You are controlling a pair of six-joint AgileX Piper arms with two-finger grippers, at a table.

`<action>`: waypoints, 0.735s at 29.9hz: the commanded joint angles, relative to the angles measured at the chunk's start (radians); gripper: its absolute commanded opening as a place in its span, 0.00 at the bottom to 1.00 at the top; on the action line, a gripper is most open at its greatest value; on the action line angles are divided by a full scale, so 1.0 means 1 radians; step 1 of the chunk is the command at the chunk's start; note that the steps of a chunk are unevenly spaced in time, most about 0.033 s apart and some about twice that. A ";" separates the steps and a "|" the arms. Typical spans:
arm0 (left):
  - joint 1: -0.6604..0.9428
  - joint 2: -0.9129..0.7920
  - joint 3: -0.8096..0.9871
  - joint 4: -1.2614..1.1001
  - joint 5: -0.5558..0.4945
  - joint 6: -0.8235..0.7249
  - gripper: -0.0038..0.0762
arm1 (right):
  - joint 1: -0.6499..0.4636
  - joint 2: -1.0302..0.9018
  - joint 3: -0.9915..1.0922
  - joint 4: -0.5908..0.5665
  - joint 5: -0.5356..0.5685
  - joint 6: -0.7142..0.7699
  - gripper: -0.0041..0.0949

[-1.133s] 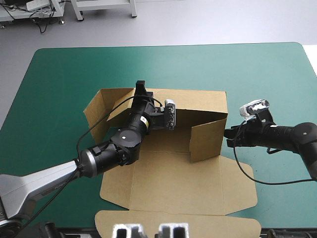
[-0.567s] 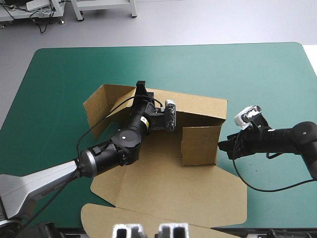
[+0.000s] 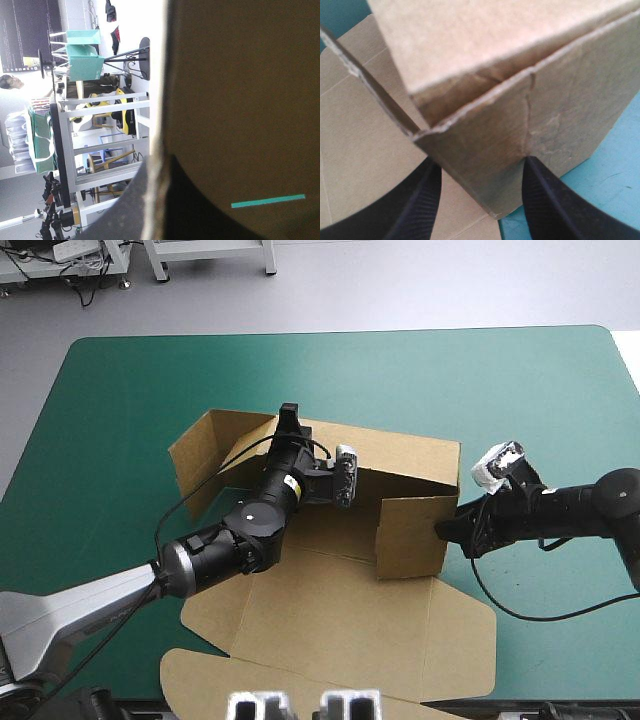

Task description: Fold the box

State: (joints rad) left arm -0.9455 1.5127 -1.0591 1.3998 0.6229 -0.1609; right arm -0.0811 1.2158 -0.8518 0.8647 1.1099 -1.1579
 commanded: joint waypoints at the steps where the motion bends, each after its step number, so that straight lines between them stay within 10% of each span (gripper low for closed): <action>1: -0.007 -0.031 -0.020 -0.010 -0.077 -0.004 0.04 | -0.003 -0.021 -0.030 0.050 -0.065 -0.014 0.51; 22: -0.007 -0.031 -0.060 0.047 -0.144 -0.089 0.04 | -0.003 0.065 -0.028 0.226 -0.276 0.061 0.47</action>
State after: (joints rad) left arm -0.9407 1.5190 -1.0814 1.4080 0.5422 -0.2296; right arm -0.0809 1.2660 -0.8518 0.9912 0.8285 -1.1350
